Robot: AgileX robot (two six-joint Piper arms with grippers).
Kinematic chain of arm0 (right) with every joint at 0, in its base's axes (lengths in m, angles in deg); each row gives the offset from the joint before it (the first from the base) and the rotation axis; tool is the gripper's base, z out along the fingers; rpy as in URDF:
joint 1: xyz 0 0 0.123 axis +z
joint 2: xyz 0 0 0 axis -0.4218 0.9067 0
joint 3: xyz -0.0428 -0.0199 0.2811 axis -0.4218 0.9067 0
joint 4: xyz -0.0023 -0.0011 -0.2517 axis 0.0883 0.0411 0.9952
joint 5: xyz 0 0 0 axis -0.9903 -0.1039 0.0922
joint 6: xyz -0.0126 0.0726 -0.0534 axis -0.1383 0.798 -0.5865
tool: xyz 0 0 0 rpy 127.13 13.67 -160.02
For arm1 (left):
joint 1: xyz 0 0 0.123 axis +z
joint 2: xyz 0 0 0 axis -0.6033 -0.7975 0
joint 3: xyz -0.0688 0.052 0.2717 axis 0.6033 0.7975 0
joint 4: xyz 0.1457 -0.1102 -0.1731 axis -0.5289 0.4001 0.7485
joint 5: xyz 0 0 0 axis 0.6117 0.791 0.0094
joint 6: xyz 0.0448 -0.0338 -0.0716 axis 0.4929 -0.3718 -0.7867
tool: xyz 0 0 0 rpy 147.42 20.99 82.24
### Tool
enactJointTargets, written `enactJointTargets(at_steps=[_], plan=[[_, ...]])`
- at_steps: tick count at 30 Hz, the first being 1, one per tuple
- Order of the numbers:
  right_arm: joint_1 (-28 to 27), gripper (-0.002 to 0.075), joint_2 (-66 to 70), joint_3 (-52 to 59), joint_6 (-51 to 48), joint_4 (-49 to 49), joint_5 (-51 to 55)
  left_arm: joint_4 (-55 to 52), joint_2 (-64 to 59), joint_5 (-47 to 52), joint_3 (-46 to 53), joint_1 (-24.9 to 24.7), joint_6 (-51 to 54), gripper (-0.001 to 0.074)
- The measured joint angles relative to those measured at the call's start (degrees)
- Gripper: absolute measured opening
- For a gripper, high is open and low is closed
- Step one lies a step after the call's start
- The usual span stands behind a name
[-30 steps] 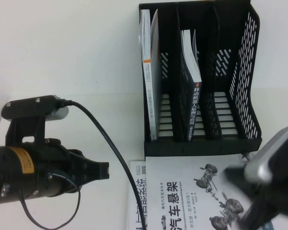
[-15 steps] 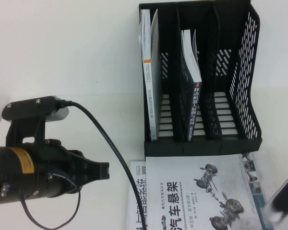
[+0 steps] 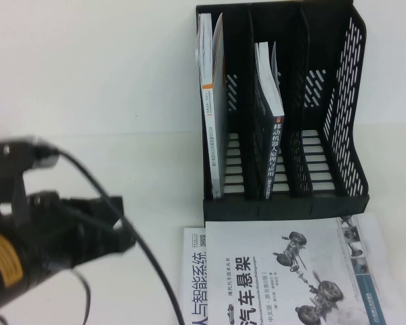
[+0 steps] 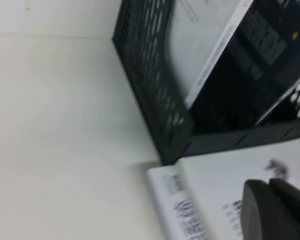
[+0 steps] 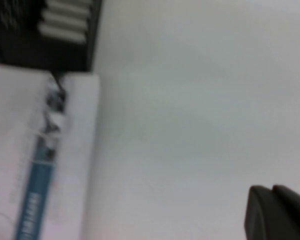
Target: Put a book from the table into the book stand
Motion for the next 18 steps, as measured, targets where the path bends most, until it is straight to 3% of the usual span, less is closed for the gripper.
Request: enactJointTargets(at_steps=[8,18], plan=[[0.0,-0.0003,-25.5,8.0,-2.2,-9.8,-7.1,-14.5,0.6,1.4,4.2,0.0,-1.0,-0.0002],[0.0,-0.0003,-34.9,8.5,-2.7,-12.9,-6.6,-16.0,0.6,1.8,4.2,0.0,-1.2,-0.0002]])
